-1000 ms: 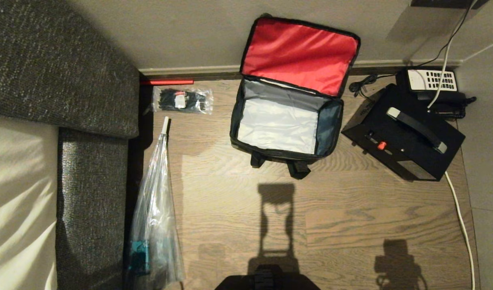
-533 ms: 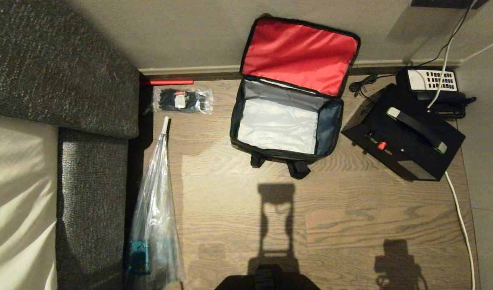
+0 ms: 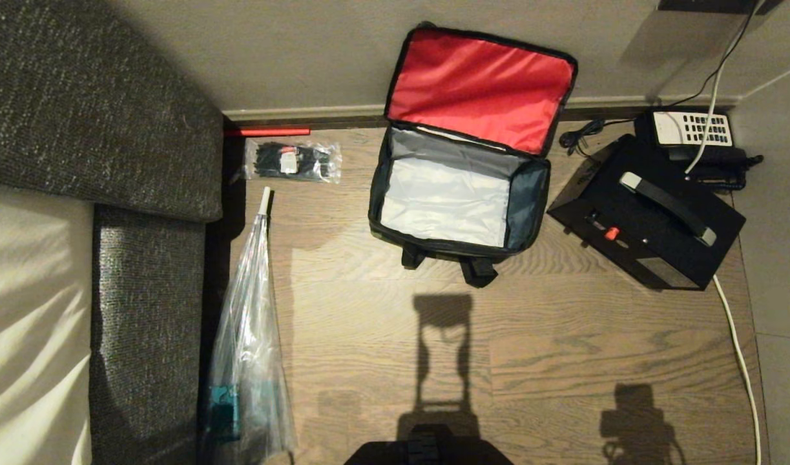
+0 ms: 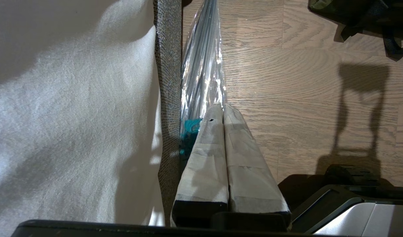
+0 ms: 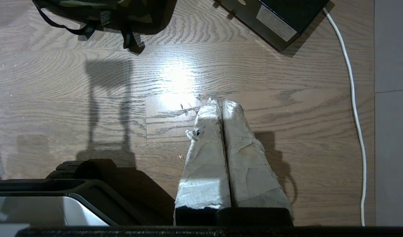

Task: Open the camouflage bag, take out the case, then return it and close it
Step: Grip the handle again

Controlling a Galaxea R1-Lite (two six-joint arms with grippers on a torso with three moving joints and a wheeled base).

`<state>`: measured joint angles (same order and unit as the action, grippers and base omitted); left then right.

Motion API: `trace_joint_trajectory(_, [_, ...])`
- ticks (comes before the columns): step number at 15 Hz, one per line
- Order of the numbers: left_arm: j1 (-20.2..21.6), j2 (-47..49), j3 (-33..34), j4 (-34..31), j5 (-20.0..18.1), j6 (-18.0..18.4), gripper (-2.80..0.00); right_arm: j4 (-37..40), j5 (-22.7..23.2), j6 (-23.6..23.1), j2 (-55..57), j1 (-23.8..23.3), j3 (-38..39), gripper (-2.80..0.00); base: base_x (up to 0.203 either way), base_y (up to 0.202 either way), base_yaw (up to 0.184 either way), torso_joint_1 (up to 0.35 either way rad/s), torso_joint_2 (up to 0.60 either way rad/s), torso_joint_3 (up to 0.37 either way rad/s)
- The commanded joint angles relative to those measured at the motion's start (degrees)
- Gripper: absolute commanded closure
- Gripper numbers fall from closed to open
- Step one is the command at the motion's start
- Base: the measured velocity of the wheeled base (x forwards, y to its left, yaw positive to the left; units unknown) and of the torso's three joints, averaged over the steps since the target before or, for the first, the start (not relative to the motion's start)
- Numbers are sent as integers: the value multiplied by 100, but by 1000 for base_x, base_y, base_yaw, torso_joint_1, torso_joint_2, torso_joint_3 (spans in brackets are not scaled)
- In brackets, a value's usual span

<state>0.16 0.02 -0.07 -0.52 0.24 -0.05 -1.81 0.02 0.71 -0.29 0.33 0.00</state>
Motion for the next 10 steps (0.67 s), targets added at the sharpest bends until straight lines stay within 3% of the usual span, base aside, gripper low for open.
trace_joint_trajectory(1, [2, -2, -1, -1, 2, -4, 0, -4, 6, 0, -103, 2, 79, 0, 0, 0, 0, 0, 0, 0])
trace_joint_trajectory(10, [2, -2, -1, -1, 2, -4, 0, -4, 6, 0, -103, 2, 79, 0, 0, 0, 0, 0, 0, 0])
